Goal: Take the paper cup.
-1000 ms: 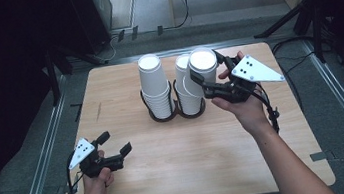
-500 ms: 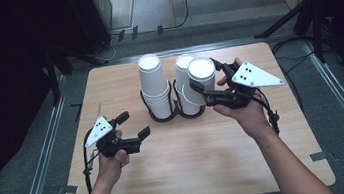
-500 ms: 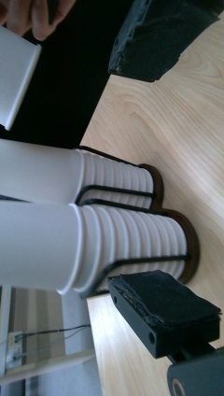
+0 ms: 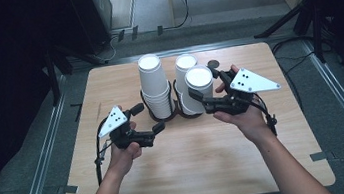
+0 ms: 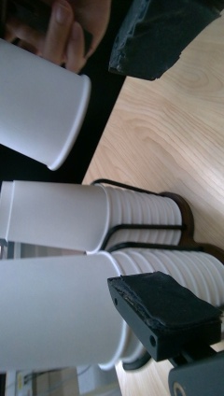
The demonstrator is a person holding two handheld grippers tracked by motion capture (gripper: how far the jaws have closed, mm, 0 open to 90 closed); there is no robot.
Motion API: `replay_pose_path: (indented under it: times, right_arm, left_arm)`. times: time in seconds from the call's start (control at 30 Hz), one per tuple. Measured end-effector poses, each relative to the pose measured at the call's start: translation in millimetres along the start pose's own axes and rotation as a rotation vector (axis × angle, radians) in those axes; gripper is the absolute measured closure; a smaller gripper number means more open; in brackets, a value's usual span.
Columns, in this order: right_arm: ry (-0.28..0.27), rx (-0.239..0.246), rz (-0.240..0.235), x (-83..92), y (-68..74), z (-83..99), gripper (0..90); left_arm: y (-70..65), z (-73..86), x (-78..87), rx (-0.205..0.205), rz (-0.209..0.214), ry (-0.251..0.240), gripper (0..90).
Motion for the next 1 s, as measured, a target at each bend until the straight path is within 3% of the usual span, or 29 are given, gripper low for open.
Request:
replay_pose_path:
  times: [0.3, 0.7, 1.0]
  right_arm:
    - [0.012, -0.009, -0.036, -4.7, 10.2, 7.0, 24.5]
    - [0.034, -0.015, -0.091, -11.9, 28.8, 16.1, 24.5]
    - [0.048, -0.018, -0.12, -16.0, 35.1, 20.9, 24.5]
  left_arm:
    - [-13.1, 0.5, -12.3, -0.007, 0.046, 0.014, 1.0]
    - [-21.8, -0.5, -17.3, -0.01, 0.084, 0.008, 1.0]
    - [-26.7, -4.1, -18.3, -0.035, 0.107, 0.016, 1.0]
Point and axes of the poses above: each handheld gripper's, and its own axes: x roughly backward along the jaws, z roughly out of its underside, y roughly to its left, the point moved 9 cm from there along -x, roughly forward along the jaws, and after that the axes turned 4 degrees about z, right-handed, at the moved point
